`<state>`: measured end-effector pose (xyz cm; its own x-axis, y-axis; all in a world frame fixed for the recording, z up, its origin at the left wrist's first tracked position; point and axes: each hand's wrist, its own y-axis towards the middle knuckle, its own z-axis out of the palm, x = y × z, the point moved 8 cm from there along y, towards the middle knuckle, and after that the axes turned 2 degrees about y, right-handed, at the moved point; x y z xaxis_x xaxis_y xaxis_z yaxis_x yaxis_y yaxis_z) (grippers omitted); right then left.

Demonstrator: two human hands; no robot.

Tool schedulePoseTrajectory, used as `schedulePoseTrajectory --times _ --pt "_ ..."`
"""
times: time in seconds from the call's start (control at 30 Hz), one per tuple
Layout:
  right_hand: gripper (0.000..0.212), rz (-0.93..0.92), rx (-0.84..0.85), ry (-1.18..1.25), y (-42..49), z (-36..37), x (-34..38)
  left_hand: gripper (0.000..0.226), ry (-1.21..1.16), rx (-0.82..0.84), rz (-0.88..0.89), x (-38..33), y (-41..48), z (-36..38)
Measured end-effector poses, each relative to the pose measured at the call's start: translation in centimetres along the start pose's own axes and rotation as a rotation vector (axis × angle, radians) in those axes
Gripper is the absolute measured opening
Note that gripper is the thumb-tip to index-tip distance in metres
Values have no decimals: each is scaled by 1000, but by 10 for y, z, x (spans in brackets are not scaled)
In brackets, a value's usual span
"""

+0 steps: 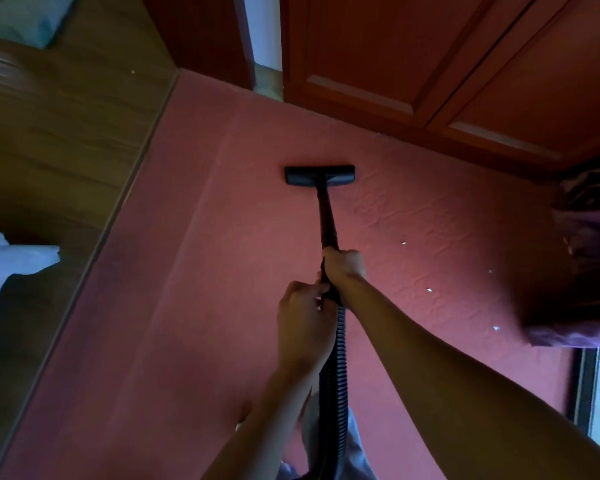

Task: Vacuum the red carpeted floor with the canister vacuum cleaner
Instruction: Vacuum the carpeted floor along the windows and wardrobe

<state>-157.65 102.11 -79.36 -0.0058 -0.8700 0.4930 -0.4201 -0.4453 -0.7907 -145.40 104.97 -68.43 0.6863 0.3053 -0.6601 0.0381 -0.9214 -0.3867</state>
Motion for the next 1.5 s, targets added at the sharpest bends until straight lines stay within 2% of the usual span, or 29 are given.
schedulePoseTrajectory --times 0.13,0.27,0.4,0.5,0.7,0.9,1.0,1.17,1.3,1.5 --pt "25 19 21 75 9 -6 13 20 -11 -15 70 -15 10 4" --pt "31 61 31 169 -14 -17 5 20 -16 -48 140 -29 -5 -15" --pt "27 128 42 184 -40 -28 -26 23 -37 -22 106 -31 -33 -24" --pt "26 103 38 181 -41 -26 -36 24 -29 -13 65 -23 -38 -17" --pt "26 45 29 147 -3 -9 -8 23 -35 -29 58 -19 -12 -4" --pt "27 74 23 292 32 -9 18 25 -52 7 81 -27 19 11" --pt "18 73 30 362 23 -21 19 30 -76 39 94 -37 14 14" --pt "15 96 -33 430 -30 -63 -18 32 -57 99 200 -50 -31 7" --pt "14 129 -80 452 -83 -94 -64 35 -5 254 182 -52 -74 12" --pt "17 244 -177 473 -128 -123 -120 34 20 364 208 -54 -126 21"
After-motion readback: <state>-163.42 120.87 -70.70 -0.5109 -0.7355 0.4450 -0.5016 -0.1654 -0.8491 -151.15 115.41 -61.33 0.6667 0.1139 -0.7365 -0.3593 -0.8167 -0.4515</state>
